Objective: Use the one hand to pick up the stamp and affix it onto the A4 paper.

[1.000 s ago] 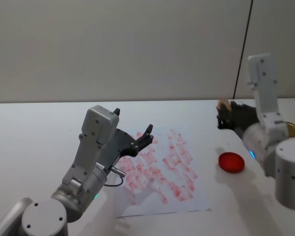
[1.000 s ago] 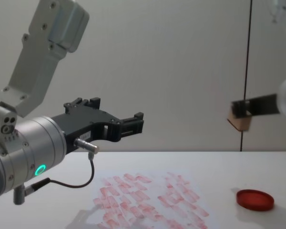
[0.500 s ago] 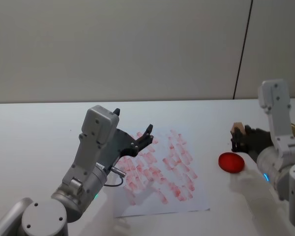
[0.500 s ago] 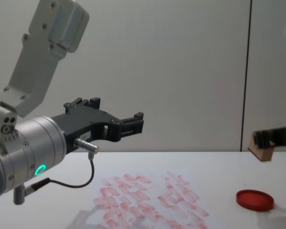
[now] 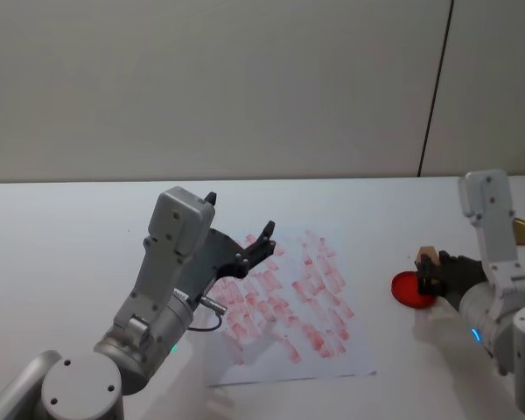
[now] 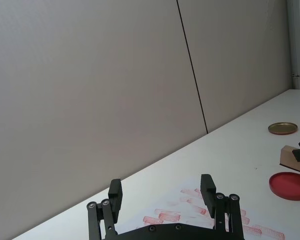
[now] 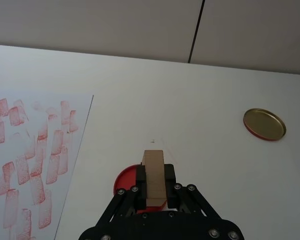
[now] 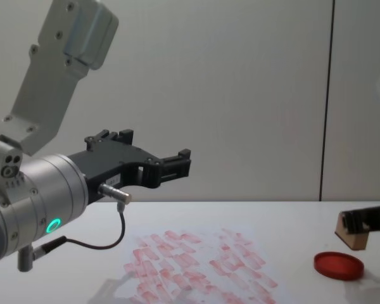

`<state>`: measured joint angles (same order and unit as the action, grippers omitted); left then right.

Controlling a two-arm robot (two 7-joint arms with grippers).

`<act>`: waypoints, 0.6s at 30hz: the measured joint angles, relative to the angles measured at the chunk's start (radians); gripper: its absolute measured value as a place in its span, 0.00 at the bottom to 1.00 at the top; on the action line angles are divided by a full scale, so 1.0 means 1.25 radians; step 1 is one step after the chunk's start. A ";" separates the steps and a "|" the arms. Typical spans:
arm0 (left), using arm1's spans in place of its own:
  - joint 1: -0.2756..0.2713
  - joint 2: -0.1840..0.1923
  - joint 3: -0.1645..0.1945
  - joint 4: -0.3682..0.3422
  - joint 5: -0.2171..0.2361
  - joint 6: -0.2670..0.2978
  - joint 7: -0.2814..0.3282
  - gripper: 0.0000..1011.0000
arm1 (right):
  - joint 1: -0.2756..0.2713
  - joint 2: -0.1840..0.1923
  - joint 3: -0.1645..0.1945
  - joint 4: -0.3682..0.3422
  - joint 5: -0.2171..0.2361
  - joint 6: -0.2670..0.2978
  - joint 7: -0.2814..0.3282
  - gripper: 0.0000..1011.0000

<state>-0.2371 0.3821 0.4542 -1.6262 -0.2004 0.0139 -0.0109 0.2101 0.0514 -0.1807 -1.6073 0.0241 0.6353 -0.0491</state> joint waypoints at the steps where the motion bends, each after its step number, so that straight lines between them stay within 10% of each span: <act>1: 0.000 0.000 0.000 0.000 0.000 0.000 0.000 0.98 | 0.001 0.000 0.001 0.004 0.000 0.000 0.001 0.20; 6: 0.000 0.000 0.000 0.000 0.000 0.000 0.000 0.98 | 0.010 -0.002 0.004 0.029 0.000 -0.002 0.007 0.20; 18: 0.000 0.000 0.000 0.000 0.000 0.000 0.000 0.98 | 0.024 -0.007 0.009 0.061 0.001 -0.009 0.020 0.56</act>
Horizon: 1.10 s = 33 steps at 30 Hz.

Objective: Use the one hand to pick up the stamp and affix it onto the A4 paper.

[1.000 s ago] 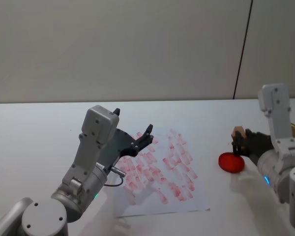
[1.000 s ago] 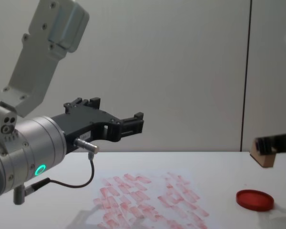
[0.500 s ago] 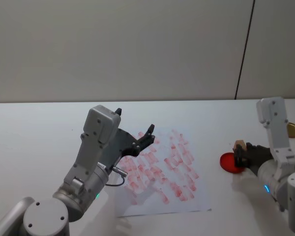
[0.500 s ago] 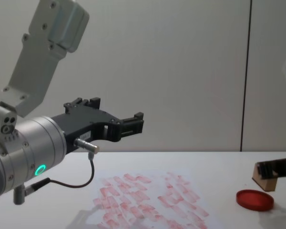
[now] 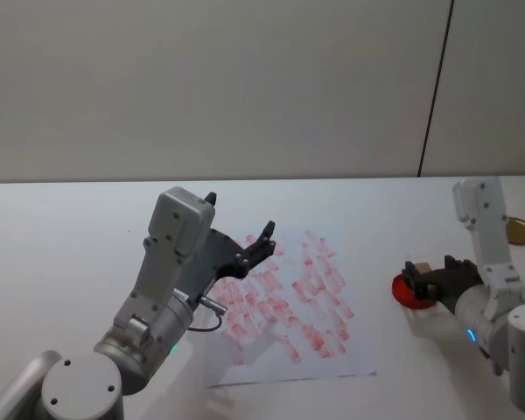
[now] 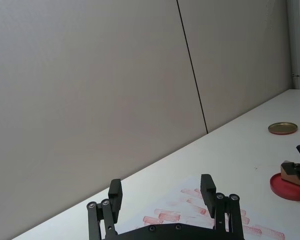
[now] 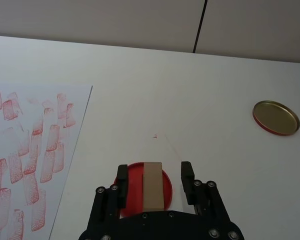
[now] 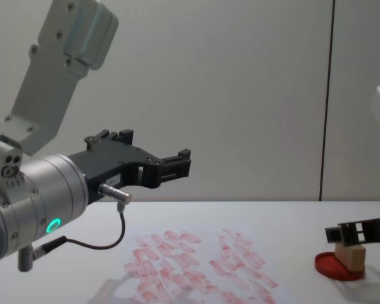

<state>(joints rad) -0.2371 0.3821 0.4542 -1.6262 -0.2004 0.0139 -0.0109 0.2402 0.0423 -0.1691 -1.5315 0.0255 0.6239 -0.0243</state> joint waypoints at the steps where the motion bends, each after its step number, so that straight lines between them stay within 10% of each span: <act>1: 0.000 0.000 0.000 0.000 0.000 0.000 0.000 0.98 | 0.001 0.000 0.000 0.000 0.000 -0.003 0.001 0.60; 15: 0.000 0.000 0.000 0.000 0.000 0.000 0.000 0.98 | -0.017 0.005 0.002 -0.053 -0.020 -0.062 0.004 0.99; 33: 0.000 0.000 0.000 0.000 0.000 0.000 0.000 0.98 | -0.096 0.034 0.009 -0.198 -0.055 -0.179 -0.017 0.99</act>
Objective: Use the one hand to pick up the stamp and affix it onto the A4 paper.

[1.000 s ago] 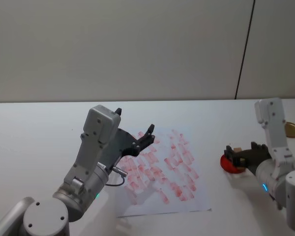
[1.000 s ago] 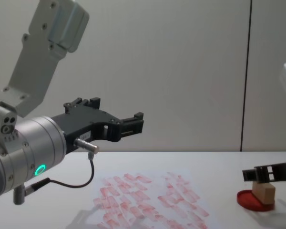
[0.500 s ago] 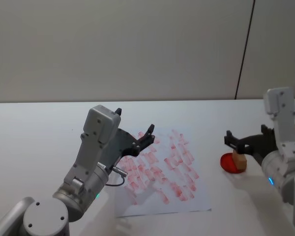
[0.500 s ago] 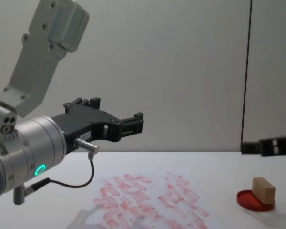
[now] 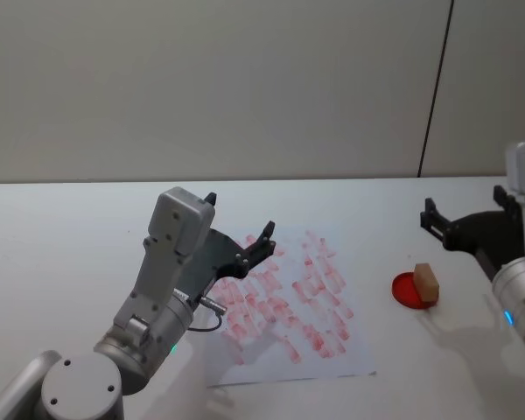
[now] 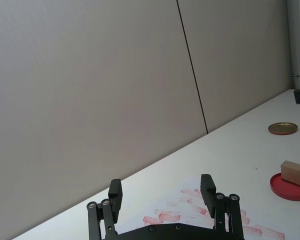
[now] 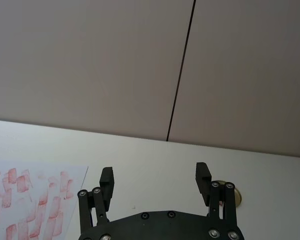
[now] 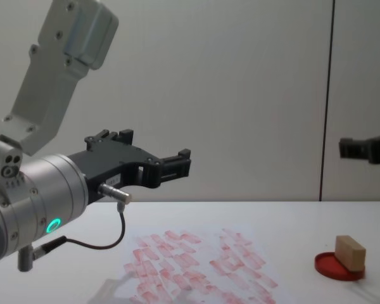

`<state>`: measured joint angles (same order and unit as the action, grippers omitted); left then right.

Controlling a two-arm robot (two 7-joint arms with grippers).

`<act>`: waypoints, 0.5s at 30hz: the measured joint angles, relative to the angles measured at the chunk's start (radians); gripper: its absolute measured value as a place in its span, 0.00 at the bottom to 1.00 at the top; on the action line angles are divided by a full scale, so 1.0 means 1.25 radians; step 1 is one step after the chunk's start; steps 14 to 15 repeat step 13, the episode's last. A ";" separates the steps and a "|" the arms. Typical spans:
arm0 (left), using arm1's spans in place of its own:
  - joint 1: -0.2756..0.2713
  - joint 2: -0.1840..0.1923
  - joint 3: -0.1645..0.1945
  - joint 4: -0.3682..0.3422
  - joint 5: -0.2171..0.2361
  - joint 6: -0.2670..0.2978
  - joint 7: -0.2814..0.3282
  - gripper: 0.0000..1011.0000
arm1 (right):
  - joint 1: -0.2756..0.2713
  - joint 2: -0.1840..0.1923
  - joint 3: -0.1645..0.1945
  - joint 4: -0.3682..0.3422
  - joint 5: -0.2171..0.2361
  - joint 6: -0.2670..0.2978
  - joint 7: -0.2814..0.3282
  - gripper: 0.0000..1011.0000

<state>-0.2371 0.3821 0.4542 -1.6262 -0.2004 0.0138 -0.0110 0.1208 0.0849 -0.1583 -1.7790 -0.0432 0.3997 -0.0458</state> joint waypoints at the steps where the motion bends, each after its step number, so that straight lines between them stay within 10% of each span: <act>1: 0.000 0.000 0.000 0.000 0.000 0.000 0.000 0.98 | -0.002 0.001 0.000 -0.005 -0.001 -0.003 -0.001 0.99; 15: 0.000 0.000 0.000 0.000 0.000 0.000 0.000 0.98 | -0.027 0.010 0.003 -0.049 -0.010 -0.033 -0.007 0.99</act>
